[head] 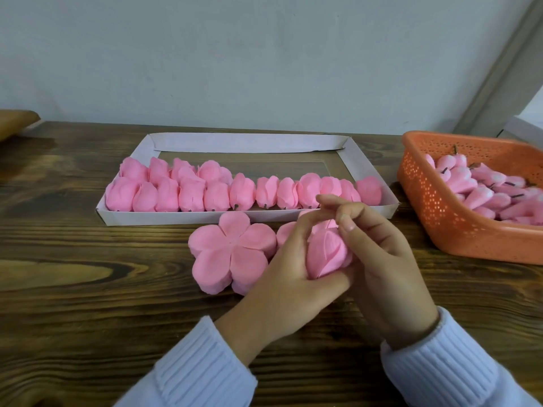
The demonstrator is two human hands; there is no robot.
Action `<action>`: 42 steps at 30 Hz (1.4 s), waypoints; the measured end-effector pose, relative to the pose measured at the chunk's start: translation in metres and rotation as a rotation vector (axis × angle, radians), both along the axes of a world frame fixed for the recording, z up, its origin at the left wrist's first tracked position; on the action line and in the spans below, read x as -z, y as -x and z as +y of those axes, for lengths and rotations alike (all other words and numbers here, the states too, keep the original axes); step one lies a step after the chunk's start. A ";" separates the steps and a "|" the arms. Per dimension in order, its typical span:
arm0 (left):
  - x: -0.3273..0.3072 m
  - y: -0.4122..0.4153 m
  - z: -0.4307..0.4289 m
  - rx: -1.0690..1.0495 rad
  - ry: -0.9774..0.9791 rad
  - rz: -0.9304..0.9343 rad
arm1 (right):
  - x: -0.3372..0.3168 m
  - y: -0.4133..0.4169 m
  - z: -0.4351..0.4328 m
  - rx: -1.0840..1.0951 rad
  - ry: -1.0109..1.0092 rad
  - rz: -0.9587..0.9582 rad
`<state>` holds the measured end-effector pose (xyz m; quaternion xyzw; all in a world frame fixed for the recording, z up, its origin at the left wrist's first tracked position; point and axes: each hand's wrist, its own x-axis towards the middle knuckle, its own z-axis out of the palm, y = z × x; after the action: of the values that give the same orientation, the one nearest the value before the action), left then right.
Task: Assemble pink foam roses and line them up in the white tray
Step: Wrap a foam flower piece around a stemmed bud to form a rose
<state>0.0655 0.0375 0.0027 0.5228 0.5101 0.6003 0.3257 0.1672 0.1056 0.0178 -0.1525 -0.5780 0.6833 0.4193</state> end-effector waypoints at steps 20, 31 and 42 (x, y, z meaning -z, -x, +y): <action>-0.019 0.035 -0.010 0.019 0.106 0.270 | 0.006 0.001 0.000 0.338 -0.253 0.028; -0.010 0.090 -0.015 -0.966 0.364 0.790 | 0.007 0.000 0.003 0.383 -0.302 -0.193; -0.001 0.086 -0.009 -0.914 0.461 0.892 | 0.006 0.000 0.001 0.374 -0.277 -0.246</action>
<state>-0.0206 0.0281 0.0041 0.3693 0.8804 0.2806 -0.0991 0.1677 0.1066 0.0121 -0.2797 -0.6744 0.4846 0.4818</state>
